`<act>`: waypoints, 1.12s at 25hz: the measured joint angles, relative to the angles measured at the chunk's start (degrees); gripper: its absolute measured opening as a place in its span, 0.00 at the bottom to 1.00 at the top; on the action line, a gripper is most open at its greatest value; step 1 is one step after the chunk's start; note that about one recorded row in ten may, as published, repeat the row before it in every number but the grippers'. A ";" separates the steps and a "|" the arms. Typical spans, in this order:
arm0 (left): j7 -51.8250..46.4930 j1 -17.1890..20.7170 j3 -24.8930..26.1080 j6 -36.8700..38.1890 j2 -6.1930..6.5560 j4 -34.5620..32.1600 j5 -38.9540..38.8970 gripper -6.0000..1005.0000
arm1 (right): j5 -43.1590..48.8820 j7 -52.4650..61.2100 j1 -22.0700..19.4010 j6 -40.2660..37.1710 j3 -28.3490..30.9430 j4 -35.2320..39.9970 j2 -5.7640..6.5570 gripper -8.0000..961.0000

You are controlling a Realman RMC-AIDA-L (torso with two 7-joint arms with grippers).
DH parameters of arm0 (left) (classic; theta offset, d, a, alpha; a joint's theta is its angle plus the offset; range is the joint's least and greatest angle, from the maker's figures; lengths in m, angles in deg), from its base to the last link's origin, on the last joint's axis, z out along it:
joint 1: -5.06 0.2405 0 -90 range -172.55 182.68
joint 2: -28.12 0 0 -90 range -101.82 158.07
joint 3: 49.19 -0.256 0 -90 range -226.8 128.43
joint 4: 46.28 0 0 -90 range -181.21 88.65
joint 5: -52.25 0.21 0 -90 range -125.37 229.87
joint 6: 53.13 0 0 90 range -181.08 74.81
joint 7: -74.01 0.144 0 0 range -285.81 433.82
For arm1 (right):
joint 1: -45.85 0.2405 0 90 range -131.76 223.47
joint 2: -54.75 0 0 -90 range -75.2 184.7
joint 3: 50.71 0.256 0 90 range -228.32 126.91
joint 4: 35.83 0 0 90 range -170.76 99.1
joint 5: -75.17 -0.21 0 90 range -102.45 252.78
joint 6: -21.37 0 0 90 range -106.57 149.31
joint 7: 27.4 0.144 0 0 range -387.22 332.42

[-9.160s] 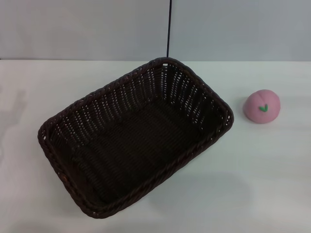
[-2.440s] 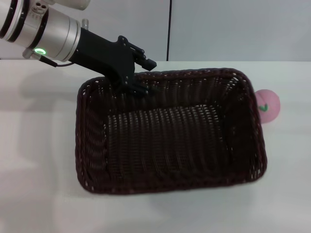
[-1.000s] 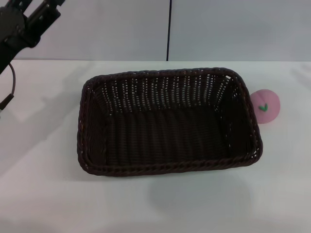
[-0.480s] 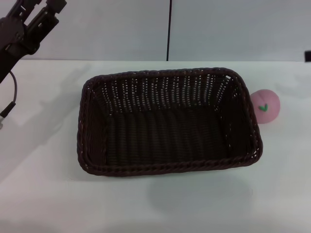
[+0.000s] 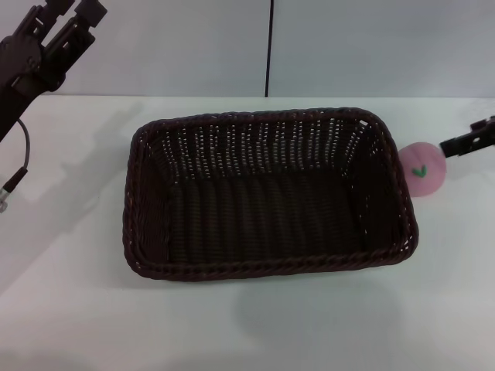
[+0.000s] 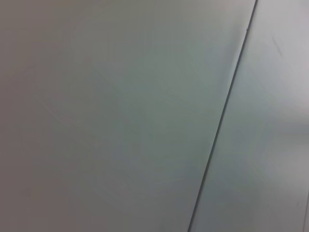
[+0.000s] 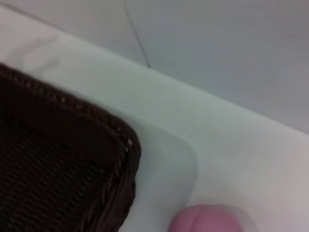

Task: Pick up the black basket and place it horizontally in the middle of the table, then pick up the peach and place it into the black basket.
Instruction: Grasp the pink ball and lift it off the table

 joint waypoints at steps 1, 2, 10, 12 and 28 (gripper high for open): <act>0.00 0.05 0.00 -0.01 -0.01 0.11 -0.02 0.78 | 0.21 -0.01 0.41 0.80 -0.61 -1.11 -0.05 0.86; 0.00 0.08 0.03 -0.03 -0.05 0.40 -0.05 0.78 | 0.33 -0.01 0.79 1.63 -1.15 -2.07 -0.09 0.86; 0.00 -0.09 0.08 -0.16 0.00 1.22 -0.09 0.77 | 0.52 -0.48 3.80 10.12 -7.44 -10.88 -0.70 0.84; 0.00 -0.10 0.09 -0.21 -0.01 1.23 -0.09 0.77 | 0.69 -0.48 4.16 12.05 -8.87 -11.84 -1.21 0.84; -0.01 -0.13 0.71 -0.56 0.06 2.67 -0.50 0.76 | 2.17 -0.56 4.02 13.74 -9.92 -11.87 -2.58 0.52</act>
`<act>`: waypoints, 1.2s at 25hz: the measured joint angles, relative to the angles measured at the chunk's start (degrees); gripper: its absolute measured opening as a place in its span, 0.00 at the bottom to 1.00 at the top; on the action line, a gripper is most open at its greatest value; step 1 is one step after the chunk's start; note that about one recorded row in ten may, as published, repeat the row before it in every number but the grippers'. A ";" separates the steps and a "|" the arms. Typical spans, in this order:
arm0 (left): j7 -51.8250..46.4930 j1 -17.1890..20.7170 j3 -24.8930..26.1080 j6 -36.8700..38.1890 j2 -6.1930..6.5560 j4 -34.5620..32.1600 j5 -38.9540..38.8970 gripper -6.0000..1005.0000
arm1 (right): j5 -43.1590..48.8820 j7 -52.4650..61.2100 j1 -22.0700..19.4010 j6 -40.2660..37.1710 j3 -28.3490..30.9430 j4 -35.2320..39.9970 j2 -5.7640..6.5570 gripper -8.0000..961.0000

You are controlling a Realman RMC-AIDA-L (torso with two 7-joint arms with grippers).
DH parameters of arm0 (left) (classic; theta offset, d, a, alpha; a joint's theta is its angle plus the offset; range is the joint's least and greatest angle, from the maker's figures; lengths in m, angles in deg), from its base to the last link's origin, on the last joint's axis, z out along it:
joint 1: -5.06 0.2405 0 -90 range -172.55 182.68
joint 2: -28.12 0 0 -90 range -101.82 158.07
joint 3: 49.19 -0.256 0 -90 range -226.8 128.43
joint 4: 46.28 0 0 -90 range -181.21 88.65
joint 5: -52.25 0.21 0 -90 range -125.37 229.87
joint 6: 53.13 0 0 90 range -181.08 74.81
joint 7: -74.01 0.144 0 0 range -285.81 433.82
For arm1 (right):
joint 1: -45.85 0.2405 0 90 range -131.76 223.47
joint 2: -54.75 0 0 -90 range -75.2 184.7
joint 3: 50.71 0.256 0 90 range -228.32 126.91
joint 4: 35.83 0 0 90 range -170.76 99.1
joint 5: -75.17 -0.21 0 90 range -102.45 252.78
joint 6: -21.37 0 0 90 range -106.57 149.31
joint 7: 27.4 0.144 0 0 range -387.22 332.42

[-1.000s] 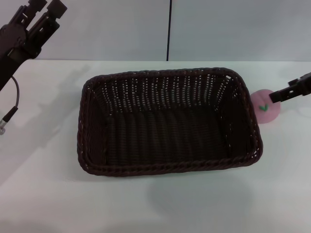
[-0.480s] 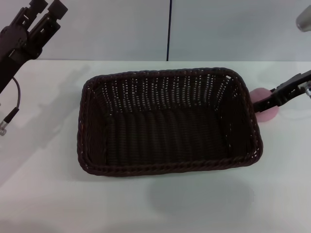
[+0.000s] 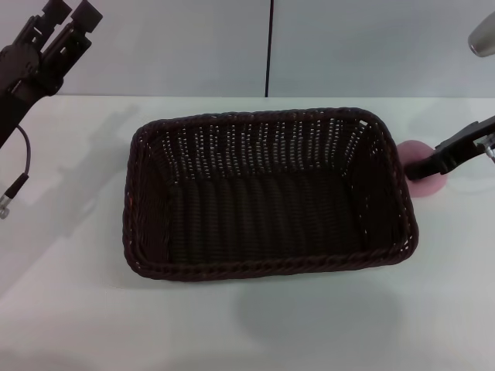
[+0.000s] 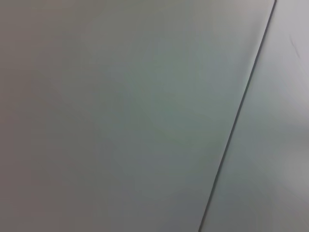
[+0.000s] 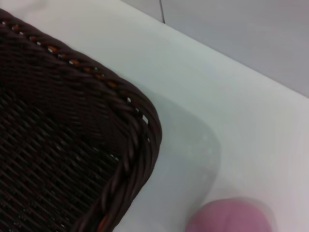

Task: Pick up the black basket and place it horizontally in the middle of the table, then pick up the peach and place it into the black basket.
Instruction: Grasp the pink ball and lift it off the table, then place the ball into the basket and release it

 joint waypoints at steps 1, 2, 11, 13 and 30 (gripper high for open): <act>0.00 0.00 0.00 0.00 0.00 0.00 0.00 0.76 | 0.01 0.00 -0.04 -0.02 0.18 0.04 0.00 0.49; 0.00 0.00 0.00 -0.12 0.00 0.00 -0.03 0.76 | 0.02 0.00 -0.13 -0.02 0.39 0.14 0.00 0.47; 0.01 0.04 0.20 -0.36 0.00 0.07 -0.07 0.75 | -0.44 0.57 -2.72 -2.48 5.75 5.81 -0.82 0.38; 0.01 0.13 0.52 -0.36 0.02 0.08 -0.11 0.75 | -0.47 0.80 -3.37 -3.45 7.82 7.89 -1.27 0.37; -0.38 0.00 0.66 -0.54 0.09 0.08 -0.12 0.74 | -27.61 1.08 -8.99 -19.01 9.01 27.22 -1.94 0.22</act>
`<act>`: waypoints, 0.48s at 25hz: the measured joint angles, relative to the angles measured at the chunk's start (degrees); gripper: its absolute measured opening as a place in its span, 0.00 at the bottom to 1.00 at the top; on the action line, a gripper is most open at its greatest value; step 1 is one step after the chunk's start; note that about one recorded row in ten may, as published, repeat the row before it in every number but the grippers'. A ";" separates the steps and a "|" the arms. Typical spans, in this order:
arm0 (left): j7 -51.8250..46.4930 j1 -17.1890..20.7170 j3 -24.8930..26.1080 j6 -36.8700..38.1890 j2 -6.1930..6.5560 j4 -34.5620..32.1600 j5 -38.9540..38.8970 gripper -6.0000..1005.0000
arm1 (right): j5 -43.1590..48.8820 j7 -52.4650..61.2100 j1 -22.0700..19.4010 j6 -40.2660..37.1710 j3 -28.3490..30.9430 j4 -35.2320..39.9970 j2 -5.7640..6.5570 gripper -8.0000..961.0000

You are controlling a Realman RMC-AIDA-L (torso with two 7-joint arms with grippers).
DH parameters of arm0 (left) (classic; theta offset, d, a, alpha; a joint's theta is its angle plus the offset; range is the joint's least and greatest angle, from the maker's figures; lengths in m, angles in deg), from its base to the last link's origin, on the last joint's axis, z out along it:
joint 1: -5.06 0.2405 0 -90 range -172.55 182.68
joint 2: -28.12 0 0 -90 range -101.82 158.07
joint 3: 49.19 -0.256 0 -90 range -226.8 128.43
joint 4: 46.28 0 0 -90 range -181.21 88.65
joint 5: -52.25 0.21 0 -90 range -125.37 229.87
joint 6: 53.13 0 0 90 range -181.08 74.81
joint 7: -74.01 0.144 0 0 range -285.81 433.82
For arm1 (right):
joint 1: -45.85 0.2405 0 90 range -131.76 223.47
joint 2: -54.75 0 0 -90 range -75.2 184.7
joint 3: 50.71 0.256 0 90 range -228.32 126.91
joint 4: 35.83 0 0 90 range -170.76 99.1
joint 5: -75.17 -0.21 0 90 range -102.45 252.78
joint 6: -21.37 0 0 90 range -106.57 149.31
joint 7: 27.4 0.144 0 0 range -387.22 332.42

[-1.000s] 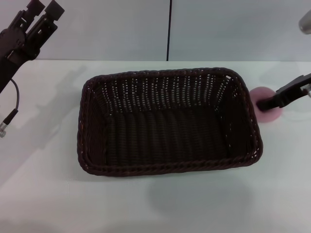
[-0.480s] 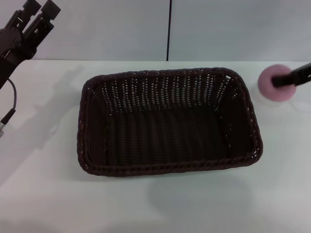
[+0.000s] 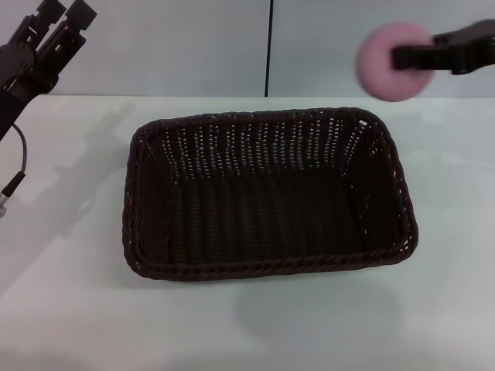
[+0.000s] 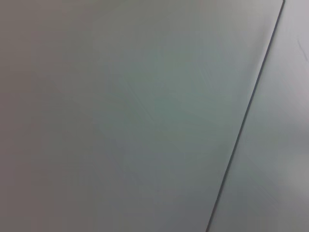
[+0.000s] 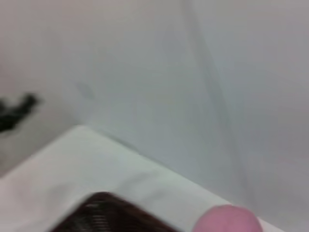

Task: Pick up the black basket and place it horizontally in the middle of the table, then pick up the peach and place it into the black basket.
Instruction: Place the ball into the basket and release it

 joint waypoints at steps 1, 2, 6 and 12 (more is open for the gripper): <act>-0.01 0.00 0.01 0.00 -0.01 0.00 0.00 0.74 | -0.52 -0.28 0.51 -0.14 -2.01 -0.44 -0.12 0.22; -0.01 0.00 0.02 0.00 -0.03 0.00 0.00 0.74 | -0.54 -0.41 0.99 0.09 -3.47 -1.04 -0.19 0.21; -0.03 0.03 0.04 0.00 -0.11 0.00 0.00 0.74 | -0.53 -0.87 3.66 2.74 -10.72 -6.46 -0.74 0.20; -0.07 0.49 0.05 0.18 -0.17 0.27 0.00 0.74 | -0.49 -1.99 6.00 6.09 -15.18 -12.26 -1.10 0.25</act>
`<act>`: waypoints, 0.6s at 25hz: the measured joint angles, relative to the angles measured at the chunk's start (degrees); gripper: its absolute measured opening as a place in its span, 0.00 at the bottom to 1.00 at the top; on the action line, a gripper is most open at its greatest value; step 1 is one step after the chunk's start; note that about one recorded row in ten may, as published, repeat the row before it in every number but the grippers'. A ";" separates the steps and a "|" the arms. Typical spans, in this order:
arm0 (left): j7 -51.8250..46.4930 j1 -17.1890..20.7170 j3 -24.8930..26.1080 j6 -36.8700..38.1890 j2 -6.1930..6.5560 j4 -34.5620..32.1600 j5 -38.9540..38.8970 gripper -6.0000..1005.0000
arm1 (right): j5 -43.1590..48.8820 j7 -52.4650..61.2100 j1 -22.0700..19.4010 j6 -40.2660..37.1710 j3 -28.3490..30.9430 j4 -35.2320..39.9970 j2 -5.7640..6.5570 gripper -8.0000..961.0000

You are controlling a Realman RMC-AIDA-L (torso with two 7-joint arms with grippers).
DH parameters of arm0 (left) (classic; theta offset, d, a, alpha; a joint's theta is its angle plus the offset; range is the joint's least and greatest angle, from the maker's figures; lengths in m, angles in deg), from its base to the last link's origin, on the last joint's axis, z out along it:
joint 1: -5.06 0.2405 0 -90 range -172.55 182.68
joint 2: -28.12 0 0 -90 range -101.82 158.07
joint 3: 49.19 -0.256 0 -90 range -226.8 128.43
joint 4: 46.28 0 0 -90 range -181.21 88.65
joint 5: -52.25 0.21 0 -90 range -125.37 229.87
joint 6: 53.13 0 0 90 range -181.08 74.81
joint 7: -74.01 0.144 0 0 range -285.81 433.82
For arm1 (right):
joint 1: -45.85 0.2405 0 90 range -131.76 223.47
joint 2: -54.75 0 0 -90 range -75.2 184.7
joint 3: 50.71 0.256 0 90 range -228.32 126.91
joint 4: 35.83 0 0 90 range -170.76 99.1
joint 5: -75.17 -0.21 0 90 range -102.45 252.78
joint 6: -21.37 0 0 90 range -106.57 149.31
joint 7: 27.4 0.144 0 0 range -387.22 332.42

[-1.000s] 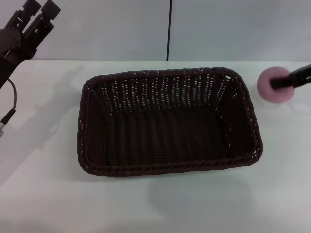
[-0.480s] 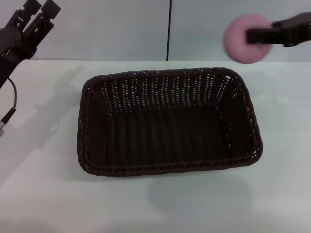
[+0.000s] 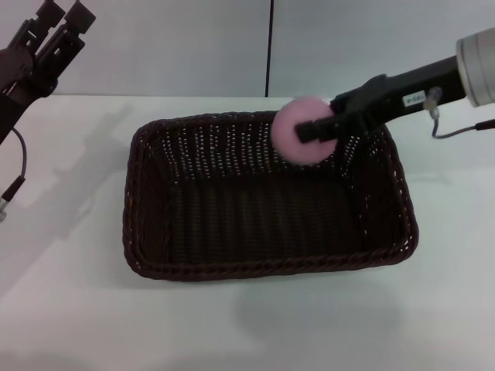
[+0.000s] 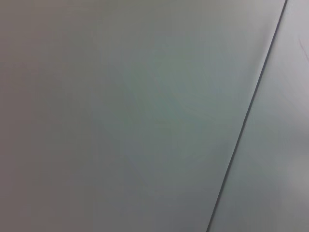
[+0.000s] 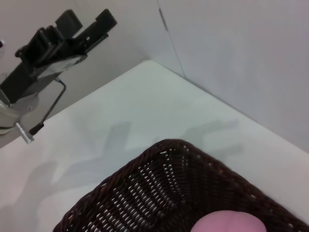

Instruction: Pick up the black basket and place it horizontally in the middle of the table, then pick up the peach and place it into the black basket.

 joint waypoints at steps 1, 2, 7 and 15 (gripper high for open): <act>0.05 0.04 0.00 0.05 0.00 0.26 0.00 0.73 | 0.00 -0.13 0.10 0.05 -0.04 -0.28 -0.03 0.29; 0.15 0.08 -0.01 0.10 0.03 0.58 0.00 0.73 | 0.00 -0.27 0.14 0.10 -0.04 -0.42 -0.03 0.33; 0.29 0.16 0.00 0.20 0.12 0.99 0.00 0.73 | -0.13 -0.72 -0.52 0.16 0.81 -0.52 -0.14 0.52; 0.32 0.41 0.05 0.75 0.16 1.04 0.00 0.73 | -1.01 -1.29 -3.00 0.07 4.34 0.26 -0.60 0.72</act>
